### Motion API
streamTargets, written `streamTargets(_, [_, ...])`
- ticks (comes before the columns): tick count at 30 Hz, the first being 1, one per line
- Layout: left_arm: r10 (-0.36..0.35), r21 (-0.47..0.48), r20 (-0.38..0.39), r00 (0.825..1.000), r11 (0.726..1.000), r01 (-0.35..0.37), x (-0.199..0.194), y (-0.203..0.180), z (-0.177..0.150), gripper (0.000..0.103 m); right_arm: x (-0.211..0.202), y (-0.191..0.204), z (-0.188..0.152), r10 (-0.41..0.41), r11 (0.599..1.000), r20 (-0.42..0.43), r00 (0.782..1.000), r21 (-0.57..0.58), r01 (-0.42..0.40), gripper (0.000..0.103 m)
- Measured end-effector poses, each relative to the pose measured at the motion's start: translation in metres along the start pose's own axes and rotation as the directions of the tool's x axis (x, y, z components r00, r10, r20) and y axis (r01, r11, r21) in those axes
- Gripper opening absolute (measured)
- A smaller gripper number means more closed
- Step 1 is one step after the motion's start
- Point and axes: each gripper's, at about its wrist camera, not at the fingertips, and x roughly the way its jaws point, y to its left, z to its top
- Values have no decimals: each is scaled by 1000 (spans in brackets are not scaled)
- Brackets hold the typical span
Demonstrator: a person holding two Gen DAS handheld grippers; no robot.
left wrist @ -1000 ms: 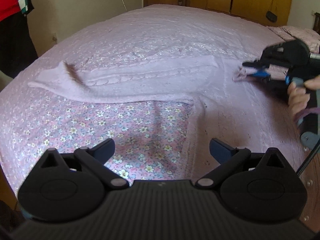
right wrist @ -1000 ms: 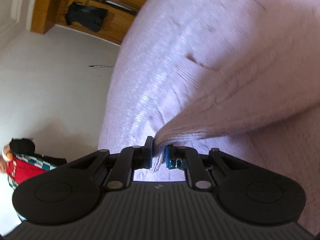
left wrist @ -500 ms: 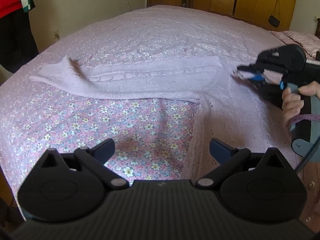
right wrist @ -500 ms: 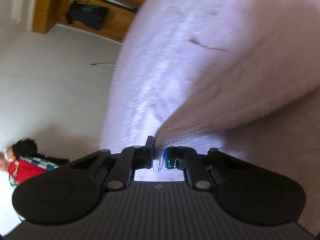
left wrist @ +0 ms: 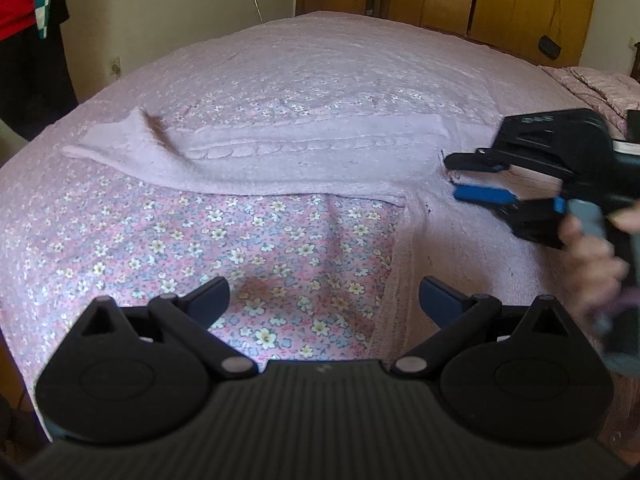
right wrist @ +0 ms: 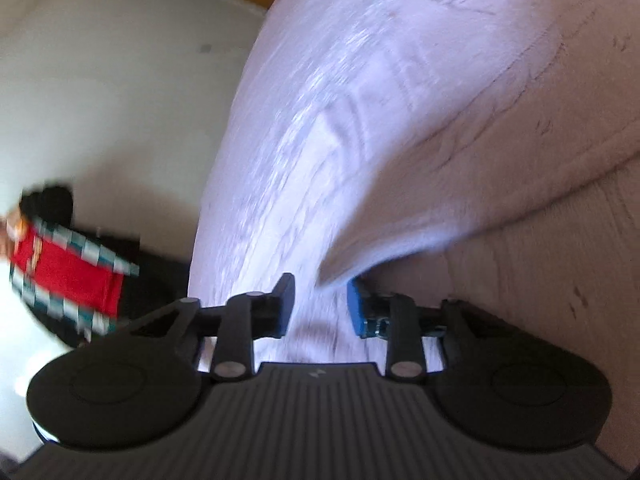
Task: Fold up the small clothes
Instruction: 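Carry the held sleeve across the cardigan body with the right tool, then open the right tool to release the sleeve onto the body, then grasp the other sleeve cuff with the left tool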
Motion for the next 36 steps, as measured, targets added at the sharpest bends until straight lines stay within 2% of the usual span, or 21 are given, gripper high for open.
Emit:
streamTargets(4, [4, -6, 2, 1000, 1000, -4, 1, 0, 0, 102, -23, 13, -7, -17, 995, -22, 1000, -99, 15, 42])
streamTargets(8, [13, -7, 8, 1000, 1000, -13, -1, 1, 2, 102, -51, 23, -12, -99, 967, 28, 995, -231, 102, 43])
streamTargets(11, [36, -8, 21, 999, 999, -36, -1, 7, 6, 102, -75, 19, -15, -180, 927, 74, 981, -320, 194, 46])
streamTargets(17, [131, -35, 49, 990, 991, -130, 10, 32, 34, 103, -138, -16, -29, -346, 837, 185, 920, -382, 392, 51])
streamTargets(19, [171, -60, 55, 984, 984, -167, 16, 44, 47, 103, -161, -27, -33, -362, 828, 221, 906, -371, 421, 53])
streamTargets(24, [228, -195, 26, 973, 956, -219, 30, 85, 73, 103, -196, -39, -45, -425, 763, 341, 838, -363, 535, 62])
streamTargets(26, [269, -238, 26, 963, 937, -256, 36, 102, 80, 103, -206, -44, -51, -447, 731, 387, 807, -362, 578, 68])
streamTargets(27, [298, -254, 23, 954, 925, -283, 40, 109, 83, 103, -200, -46, -52, -457, 719, 403, 793, -359, 596, 69])
streamTargets(29, [387, -277, 10, 922, 887, -370, 50, 123, 89, 103, -202, -51, -58, -472, 692, 435, 766, -356, 628, 72])
streamTargets(30, [433, -287, -7, 901, 862, -417, 55, 130, 92, 103, -201, -56, -60, -484, 684, 435, 759, -352, 639, 73])
streamTargets(32, [476, -321, -25, 879, 829, -458, 65, 144, 96, 103, -194, -67, -63, -508, 688, 417, 754, -330, 646, 74])
streamTargets(34, [472, -372, -34, 881, 812, -450, 69, 158, 98, 102, -189, -70, -71, -486, 678, 455, 746, -342, 650, 77])
streamTargets(36, [420, -429, -41, 907, 812, -395, 75, 172, 100, 102, -183, -68, -80, -494, 633, 478, 726, -374, 677, 79])
